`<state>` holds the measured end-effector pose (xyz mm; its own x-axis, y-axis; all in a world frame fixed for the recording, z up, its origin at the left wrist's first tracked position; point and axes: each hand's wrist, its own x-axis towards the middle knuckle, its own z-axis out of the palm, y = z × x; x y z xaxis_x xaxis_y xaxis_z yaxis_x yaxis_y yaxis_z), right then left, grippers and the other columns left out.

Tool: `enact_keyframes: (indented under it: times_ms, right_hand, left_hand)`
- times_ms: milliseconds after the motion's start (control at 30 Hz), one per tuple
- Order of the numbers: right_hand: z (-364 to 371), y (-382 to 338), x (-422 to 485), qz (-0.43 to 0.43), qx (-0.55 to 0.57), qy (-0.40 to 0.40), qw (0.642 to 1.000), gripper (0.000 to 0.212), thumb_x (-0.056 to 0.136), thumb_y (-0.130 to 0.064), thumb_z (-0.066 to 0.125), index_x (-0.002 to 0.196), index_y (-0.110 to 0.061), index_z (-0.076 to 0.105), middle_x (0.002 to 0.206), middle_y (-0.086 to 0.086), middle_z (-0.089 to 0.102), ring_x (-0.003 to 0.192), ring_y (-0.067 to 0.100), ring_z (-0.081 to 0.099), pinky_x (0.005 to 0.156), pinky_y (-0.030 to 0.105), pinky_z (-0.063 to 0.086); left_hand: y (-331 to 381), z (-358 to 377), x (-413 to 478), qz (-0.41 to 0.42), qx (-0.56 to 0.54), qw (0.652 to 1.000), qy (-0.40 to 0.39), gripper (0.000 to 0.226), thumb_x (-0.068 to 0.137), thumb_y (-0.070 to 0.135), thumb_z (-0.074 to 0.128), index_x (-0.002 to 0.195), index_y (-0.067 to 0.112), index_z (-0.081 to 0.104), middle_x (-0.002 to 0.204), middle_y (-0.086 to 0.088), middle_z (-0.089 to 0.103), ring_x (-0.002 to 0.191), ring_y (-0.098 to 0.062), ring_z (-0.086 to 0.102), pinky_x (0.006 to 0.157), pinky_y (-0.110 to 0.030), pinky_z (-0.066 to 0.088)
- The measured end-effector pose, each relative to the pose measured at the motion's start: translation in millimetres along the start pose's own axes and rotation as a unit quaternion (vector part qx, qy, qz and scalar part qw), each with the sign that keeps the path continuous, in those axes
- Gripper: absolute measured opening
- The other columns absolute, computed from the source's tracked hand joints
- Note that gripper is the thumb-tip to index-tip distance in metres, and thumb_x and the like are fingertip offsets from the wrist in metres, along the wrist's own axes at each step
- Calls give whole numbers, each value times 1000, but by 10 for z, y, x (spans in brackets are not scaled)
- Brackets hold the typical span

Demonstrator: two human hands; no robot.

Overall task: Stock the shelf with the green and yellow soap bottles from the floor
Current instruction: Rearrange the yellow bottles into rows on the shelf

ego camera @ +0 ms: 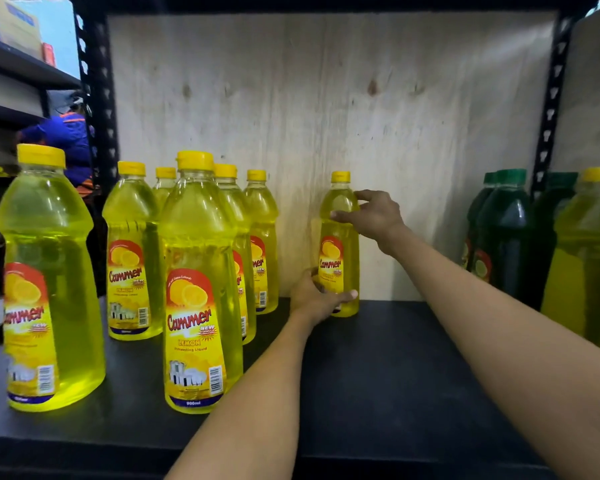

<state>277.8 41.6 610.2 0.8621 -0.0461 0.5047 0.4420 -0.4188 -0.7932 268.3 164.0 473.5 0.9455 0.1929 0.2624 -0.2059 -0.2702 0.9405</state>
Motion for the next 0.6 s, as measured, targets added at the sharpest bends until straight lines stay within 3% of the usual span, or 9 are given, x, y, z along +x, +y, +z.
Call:
enact_keyframes:
  times_ms: [133,367,600]
  right_hand:
    - [-88,30,67,18,56,-83,995,69,78,-20,83,139,-11,53,123,13,66,109,27,66,94,46,55]
    - [-217,92,119,26,129,-178,975,35,91,-7,66,125,-14,62,111,7,73,104,24,69,100,48,50]
    - [-223,101,75,27,140,-185,972,38,94,-9,63,131,-13,59,118,7,70,110,25,66,102,46,50]
  left_hand:
    - [-27,-10,23,5,53,998,46,98,60,38,94,140,20,41,131,-3,59,121,-24,58,99,-39,52]
    - [-43,-13,-20,-3,95,994,49,80,65,35,91,132,14,52,131,-5,62,118,-21,62,94,-36,53]
    - [-38,19,-62,10,113,992,58,73,69,36,89,127,17,50,129,-4,63,115,-21,63,86,-32,52]
